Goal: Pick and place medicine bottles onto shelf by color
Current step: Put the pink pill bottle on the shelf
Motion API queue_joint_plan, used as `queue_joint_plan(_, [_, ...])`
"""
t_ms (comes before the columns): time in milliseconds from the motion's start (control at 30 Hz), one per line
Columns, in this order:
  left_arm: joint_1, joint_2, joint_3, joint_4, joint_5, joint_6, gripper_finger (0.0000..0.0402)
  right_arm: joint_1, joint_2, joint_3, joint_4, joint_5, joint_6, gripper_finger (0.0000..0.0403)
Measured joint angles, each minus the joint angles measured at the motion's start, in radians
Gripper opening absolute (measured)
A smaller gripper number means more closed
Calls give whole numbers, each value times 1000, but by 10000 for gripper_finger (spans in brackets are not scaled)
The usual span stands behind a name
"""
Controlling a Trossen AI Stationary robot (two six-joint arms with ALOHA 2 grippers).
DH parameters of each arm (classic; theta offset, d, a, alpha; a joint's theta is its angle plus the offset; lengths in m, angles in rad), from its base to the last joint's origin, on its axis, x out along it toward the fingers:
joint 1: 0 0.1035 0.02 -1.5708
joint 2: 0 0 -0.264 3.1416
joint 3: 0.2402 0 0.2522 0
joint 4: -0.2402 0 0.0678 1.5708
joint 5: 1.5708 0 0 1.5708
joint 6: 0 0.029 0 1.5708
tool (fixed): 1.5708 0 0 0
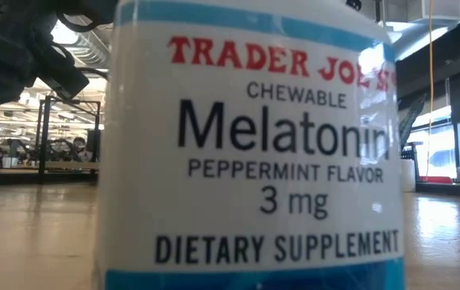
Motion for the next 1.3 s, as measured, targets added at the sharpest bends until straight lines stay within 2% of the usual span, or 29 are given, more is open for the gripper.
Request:
queue_joint_plan(433, [0,0,0,-4,-10,-12,215,0,0,0,0,0,0,218])
queue_joint_plan(867, [2,0,6,-15,-4,-19,166,0,0,0,0,0,0,218])
queue_joint_plan(1067, [47,0,100,-145,-9,55,164,0,0,0,0,0,0,218])
queue_joint_plan(1300, [168,0,256,-273,-66,263,164,0,0,0,0,0,0,218])
